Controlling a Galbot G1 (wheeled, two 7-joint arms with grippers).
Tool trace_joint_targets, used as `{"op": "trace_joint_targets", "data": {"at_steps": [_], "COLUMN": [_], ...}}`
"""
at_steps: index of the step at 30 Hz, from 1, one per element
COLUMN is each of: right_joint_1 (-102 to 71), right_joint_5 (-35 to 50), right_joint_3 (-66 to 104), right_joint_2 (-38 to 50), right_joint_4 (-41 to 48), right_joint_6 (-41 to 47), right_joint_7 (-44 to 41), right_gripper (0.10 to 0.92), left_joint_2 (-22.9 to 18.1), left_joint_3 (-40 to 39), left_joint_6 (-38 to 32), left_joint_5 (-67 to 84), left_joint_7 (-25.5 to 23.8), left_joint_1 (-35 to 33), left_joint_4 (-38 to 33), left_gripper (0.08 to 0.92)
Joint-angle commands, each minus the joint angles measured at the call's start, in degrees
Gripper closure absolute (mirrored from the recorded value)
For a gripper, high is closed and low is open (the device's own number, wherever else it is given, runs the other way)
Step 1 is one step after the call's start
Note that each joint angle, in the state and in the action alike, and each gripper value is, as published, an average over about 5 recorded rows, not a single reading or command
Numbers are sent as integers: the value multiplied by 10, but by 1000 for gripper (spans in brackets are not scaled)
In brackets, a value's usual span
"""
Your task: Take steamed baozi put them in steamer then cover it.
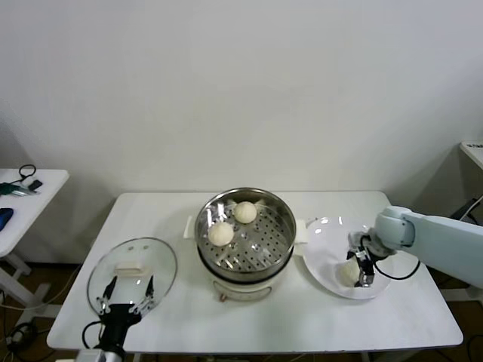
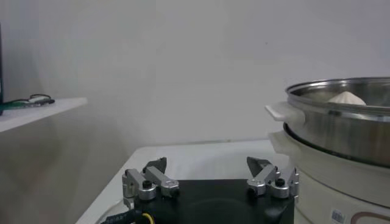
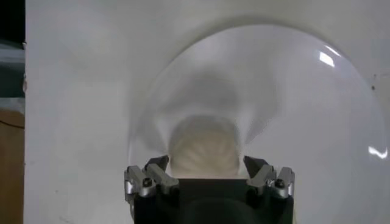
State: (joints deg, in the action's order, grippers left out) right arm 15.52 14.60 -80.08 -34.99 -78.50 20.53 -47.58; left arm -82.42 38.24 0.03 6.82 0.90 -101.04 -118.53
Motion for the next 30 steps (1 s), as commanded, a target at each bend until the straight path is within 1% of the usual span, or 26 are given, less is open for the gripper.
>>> {"op": "trace_joint_targets", "data": {"at_steps": [1, 7, 12, 15, 18, 21, 23, 25, 27, 30], "right_joint_1": [-25, -15, 34, 111, 235, 361, 428, 475, 506, 524], "right_joint_5": [-11, -9, -1, 3, 28, 56, 55, 48, 42, 20], "right_joint_3": [19, 21, -4, -45, -116, -186, -211, -216, -208, -179], "right_joint_2": [-7, -8, -5, -10, -33, -75, -108, -135, -161, -192], "right_joint_4": [11, 12, 3, -2, -3, 2, 5, -2, -27, -95], "right_joint_6": [4, 0, -17, -47, -110, -225, -307, -360, -398, -430], "right_joint_7": [3, 3, -14, -35, -57, -77, -90, -99, -103, -101], "right_gripper": [220, 307, 337, 346, 349, 346, 345, 344, 346, 346], "left_joint_2": [0, 0, 1, 1, 2, 4, 5, 7, 7, 7], "left_joint_3": [-1, -2, -3, -3, -4, -6, -6, -6, -6, -6], "left_joint_6": [0, 0, 0, 1, 1, 1, 1, 1, 1, 2], "left_joint_5": [-1, -2, -3, -4, -5, -9, -11, -11, -11, -12], "left_joint_7": [0, 1, 1, 2, 1, 1, 0, 0, 0, 0], "left_joint_1": [-1, 1, 0, 0, 0, -1, -3, -4, -4, -4], "left_joint_4": [0, 1, 0, -1, -2, -3, -4, -5, -6, -5], "left_gripper": [177, 177, 177, 177, 177, 177, 177, 177, 177, 177]}}
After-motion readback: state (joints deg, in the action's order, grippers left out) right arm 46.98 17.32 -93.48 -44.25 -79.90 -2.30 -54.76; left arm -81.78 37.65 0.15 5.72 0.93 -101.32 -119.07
